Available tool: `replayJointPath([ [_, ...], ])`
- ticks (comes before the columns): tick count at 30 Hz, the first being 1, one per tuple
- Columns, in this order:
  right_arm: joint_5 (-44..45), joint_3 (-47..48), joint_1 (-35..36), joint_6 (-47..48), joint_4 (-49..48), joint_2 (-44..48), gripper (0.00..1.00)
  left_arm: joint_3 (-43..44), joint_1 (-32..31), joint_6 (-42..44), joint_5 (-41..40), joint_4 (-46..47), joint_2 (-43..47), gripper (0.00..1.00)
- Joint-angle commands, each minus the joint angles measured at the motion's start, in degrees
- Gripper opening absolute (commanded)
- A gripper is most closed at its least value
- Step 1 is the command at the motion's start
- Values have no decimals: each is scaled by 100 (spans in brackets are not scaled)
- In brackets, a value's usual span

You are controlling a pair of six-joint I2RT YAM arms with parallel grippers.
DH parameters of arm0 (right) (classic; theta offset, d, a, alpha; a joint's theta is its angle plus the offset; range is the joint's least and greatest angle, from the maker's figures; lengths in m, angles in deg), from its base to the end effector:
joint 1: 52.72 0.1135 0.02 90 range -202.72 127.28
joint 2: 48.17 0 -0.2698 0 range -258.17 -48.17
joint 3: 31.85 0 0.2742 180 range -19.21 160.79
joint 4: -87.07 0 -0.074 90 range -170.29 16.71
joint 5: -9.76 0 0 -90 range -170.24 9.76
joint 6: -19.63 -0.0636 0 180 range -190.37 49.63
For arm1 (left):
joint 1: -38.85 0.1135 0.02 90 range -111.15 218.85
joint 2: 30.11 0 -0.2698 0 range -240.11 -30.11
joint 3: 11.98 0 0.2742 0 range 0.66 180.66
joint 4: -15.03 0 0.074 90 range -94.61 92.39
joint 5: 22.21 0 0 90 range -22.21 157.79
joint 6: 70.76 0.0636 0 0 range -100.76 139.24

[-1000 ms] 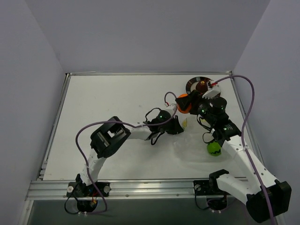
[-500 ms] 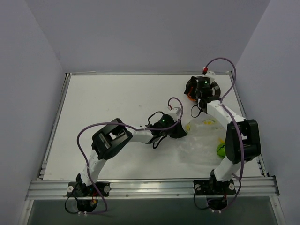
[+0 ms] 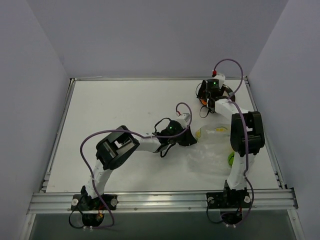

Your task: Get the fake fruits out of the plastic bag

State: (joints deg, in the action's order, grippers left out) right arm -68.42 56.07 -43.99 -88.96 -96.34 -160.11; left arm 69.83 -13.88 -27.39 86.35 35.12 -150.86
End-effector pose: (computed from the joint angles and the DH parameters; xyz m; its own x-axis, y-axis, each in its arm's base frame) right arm 0.4950 0.0628 0.2042 -0.3167 0.2671 -0.9101 0.1497 0.9616 0.2300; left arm 0.2857 -0.4088 0.1296 -0.8154 -0.0665 -0.5751 0.5011 0.4165 -0.7586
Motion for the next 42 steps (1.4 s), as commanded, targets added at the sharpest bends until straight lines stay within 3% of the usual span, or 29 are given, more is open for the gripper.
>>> replayJointPath([
  [1,295,425,-38,206,-65,-292,28,62,26,163,103,216,385,2],
  [5,392,610,-38,286,-29,-557,34,36,26,216,103,207,394,2],
  [8,339,680,-30,286,-29,-680,53,44,26,233,103,199,412,2],
  [9,313,698,-38,294,-29,-706,68,36,26,233,103,199,412,2],
  [12,225,698,-38,277,23,-680,84,36,26,225,103,216,429,2],
  [18,-135,470,-38,145,58,-118,96,97,26,154,129,234,543,2],
  [26,-944,-382,120,-180,102,1243,96,229,26,128,130,120,588,2],
  [33,-927,-1279,304,-224,496,3220,89,211,35,40,42,216,587,2],
  [35,-909,-1411,392,-285,813,3905,73,194,61,-12,33,269,614,2],
  [36,-909,-1507,540,-355,1067,4125,47,168,78,-21,33,312,684,2],
  [39,-909,-2192,883,-864,1568,5101,16,89,175,-57,-28,366,894,2],
  [42,-892,-3035,1138,-1416,2270,6119,12,71,298,-48,-38,348,1053,2],
])
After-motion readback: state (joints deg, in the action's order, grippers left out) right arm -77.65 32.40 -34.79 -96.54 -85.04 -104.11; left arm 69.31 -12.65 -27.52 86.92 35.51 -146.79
